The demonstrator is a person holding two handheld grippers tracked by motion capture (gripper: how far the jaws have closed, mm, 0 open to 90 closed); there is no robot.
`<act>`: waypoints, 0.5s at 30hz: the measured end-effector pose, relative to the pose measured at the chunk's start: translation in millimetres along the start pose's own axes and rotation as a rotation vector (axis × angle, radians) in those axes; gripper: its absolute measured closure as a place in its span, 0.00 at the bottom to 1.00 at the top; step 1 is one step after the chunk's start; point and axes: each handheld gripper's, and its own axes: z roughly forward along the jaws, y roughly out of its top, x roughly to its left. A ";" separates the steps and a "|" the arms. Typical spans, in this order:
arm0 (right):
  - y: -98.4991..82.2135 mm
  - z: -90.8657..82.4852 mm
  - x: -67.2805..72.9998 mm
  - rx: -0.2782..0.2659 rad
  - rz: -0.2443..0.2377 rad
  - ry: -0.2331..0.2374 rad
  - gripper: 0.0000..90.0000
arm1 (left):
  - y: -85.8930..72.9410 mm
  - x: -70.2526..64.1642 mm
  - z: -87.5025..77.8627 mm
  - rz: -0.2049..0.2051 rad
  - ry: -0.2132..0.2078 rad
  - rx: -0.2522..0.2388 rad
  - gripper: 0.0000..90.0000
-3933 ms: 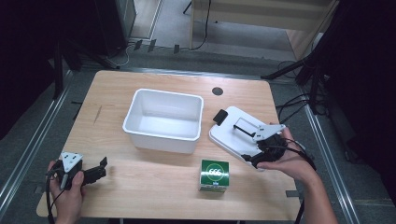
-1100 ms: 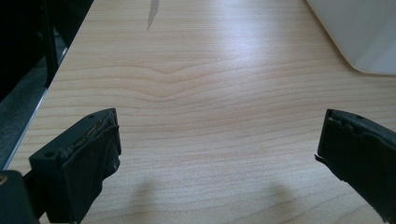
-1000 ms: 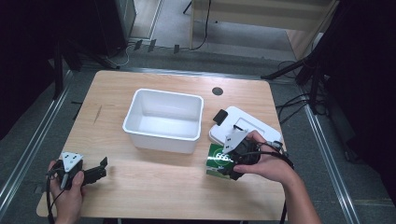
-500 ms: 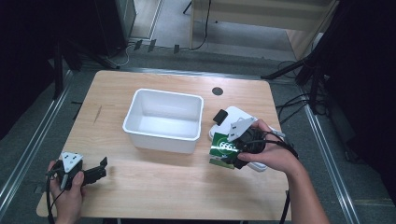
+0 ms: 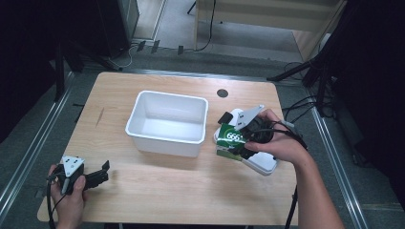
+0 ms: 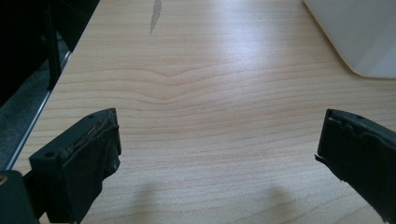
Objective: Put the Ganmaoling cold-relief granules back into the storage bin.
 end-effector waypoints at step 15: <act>10.5 -10.6 -24.6 0.008 0.017 -0.026 0.18 | -0.2 -0.1 -0.4 0.000 0.000 0.000 0.00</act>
